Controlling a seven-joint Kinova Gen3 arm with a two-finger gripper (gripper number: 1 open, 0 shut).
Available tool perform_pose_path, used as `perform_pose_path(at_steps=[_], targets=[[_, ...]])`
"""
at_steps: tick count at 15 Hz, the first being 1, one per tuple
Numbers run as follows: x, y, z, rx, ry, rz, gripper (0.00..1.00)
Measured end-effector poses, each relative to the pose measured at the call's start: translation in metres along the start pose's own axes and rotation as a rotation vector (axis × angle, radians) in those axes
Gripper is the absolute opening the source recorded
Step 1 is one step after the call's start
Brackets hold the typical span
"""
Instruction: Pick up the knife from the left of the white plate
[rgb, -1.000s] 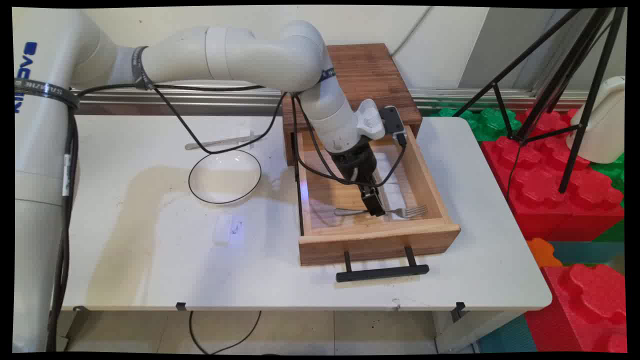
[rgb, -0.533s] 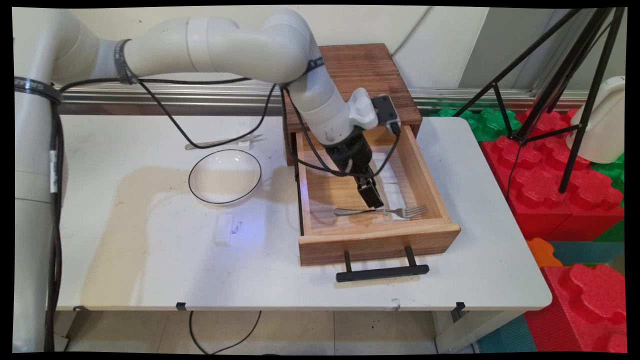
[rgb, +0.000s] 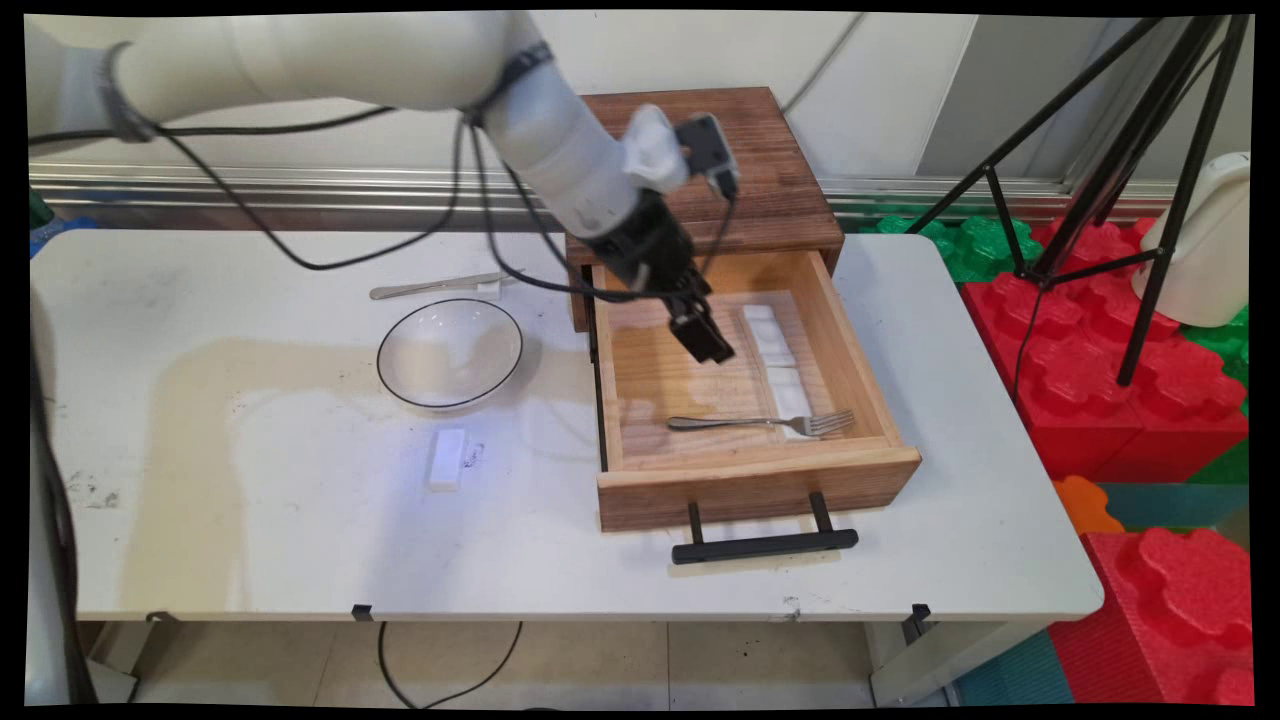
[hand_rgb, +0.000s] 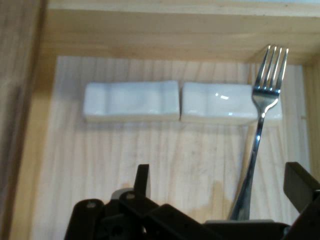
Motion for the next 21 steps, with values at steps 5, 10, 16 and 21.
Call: perform_pose_path(at_steps=[5, 10, 16, 21], targets=[[-0.030, -0.004, -0.057, 0.036, 0.031, -0.017, 1.00], [-0.075, -0.001, -0.122, 0.053, 0.012, -0.030, 1.00], [-0.126, 0.016, -0.177, 0.026, -0.032, -0.016, 1.00], [-0.175, 0.029, -0.210, 0.001, -0.105, -0.019, 1.00]])
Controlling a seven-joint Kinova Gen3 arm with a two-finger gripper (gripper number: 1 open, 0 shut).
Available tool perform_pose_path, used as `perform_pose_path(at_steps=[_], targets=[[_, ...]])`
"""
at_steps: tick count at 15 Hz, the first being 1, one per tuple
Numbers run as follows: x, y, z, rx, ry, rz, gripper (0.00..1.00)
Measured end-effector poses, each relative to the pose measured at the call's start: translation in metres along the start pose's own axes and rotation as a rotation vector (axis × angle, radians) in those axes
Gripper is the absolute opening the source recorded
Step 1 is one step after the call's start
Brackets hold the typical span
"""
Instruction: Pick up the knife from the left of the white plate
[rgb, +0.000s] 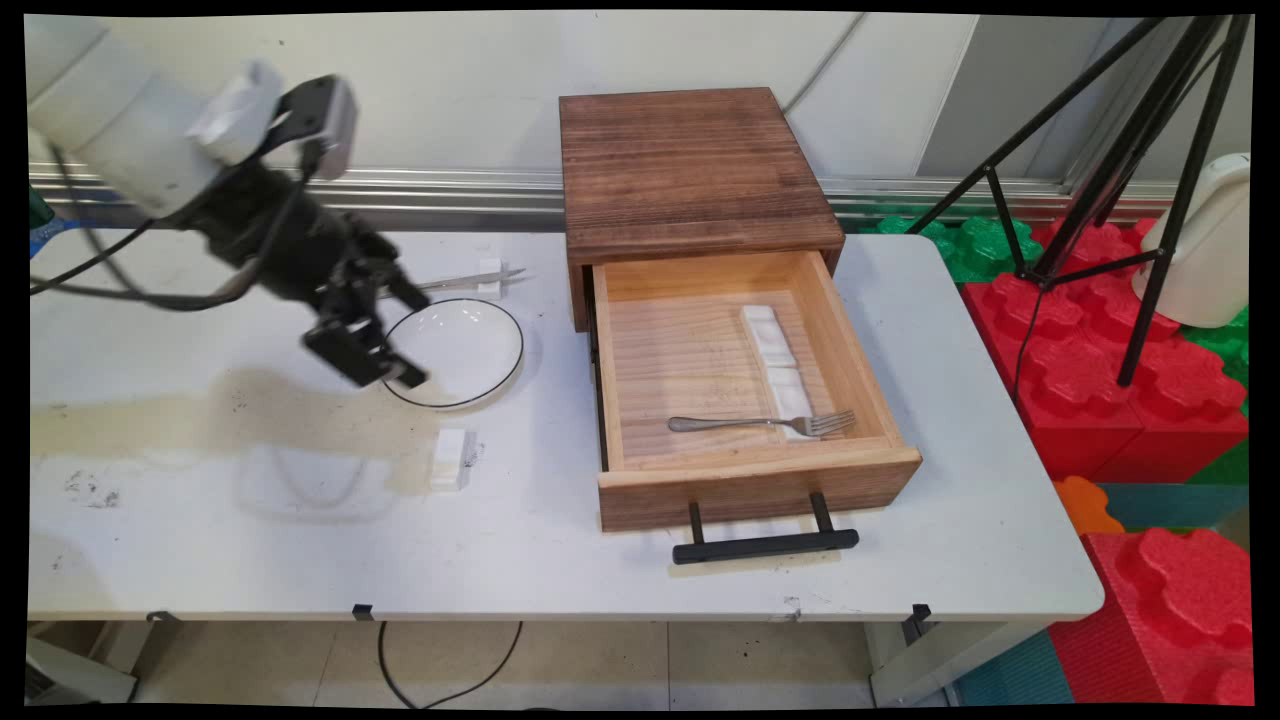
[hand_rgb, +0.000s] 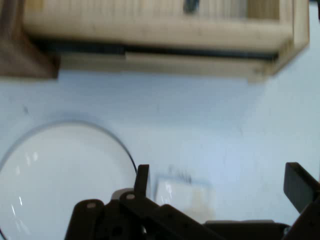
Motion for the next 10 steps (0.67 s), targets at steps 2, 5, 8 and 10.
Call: perform_pose_path(at_steps=[2, 5, 8, 10], targets=[[-0.017, 0.003, -0.007, -0.008, -0.029, -0.001, 1.00], [-0.038, 0.006, -0.015, -0.018, -0.065, -0.001, 1.00], [-0.054, 0.006, -0.019, -0.022, -0.093, -0.003, 1.00], [-0.068, 0.006, -0.023, -0.022, -0.115, -0.007, 1.00]])
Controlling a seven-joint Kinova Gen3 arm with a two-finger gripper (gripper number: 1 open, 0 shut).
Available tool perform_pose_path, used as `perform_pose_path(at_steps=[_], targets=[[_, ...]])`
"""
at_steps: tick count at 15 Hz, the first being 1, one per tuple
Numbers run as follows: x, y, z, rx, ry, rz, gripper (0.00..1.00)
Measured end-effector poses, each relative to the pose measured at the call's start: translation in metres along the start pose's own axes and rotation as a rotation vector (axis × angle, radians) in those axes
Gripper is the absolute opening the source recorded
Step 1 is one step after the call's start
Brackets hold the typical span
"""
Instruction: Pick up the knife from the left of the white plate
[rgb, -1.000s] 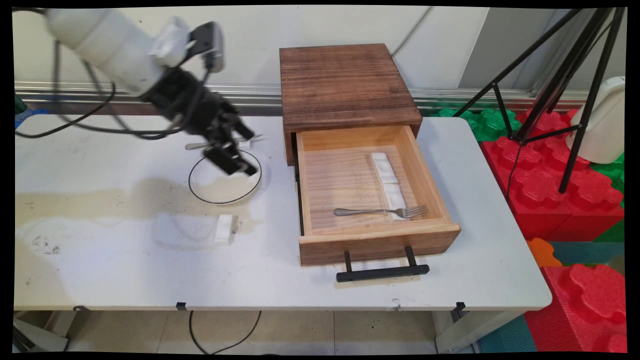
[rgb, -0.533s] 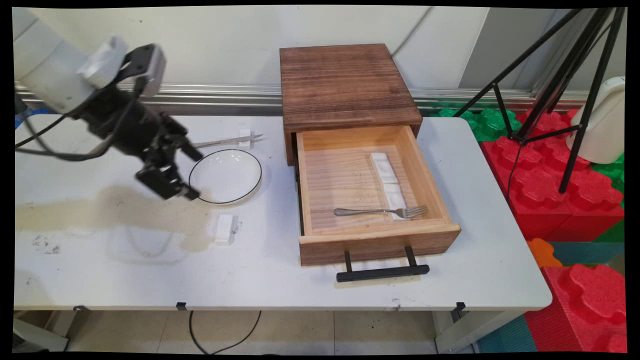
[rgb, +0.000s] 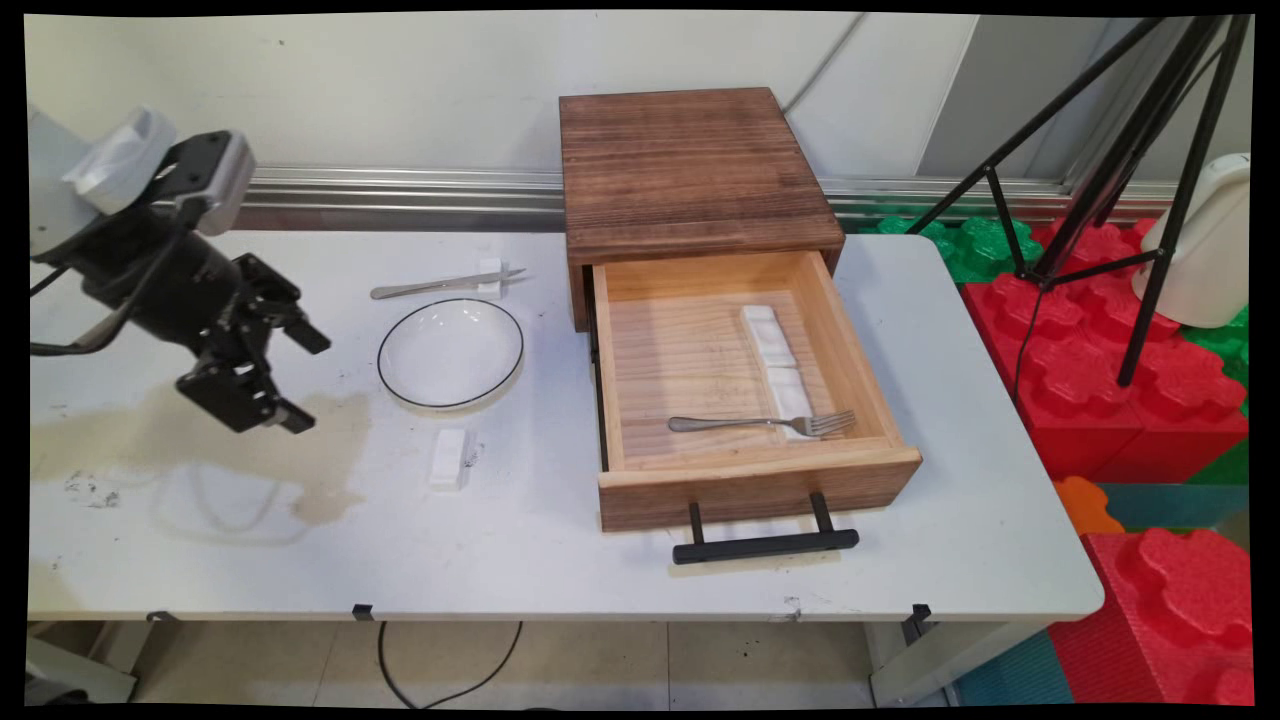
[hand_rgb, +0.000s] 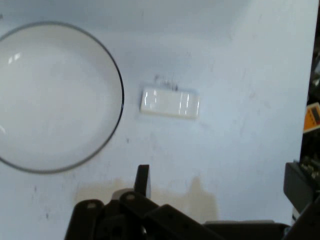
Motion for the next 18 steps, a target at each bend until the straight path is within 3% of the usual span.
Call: perform_pose_path(at_steps=[7, 18], targets=[[-0.030, -0.003, -0.004, 0.002, -0.055, -0.017, 1.00], [-0.051, -0.009, -0.009, 0.016, -0.096, -0.059, 1.00]])
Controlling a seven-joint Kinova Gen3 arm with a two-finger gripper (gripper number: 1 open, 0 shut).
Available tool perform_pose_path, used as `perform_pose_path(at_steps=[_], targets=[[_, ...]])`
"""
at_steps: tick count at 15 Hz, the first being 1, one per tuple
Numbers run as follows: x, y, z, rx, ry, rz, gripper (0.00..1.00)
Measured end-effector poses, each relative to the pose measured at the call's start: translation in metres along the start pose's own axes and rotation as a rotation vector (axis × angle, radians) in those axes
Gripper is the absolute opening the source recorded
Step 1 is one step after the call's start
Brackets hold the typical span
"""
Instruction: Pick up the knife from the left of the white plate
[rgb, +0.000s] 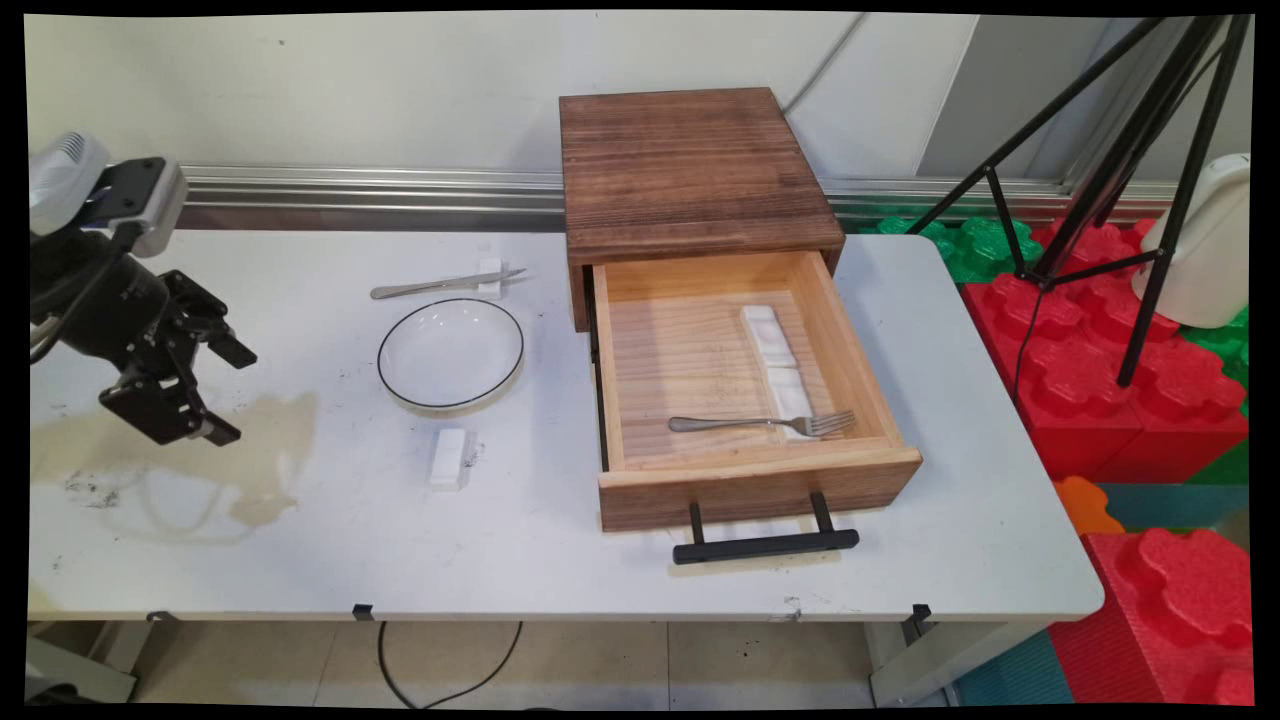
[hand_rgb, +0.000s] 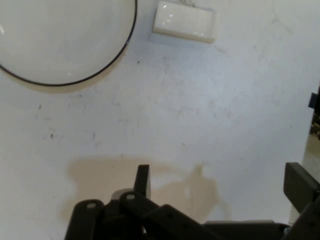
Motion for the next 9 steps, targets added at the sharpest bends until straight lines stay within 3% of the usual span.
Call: perform_pose_path(at_steps=[9], targets=[[0.012, -0.030, 0.006, 0.070, 0.002, -0.100, 1.00]])
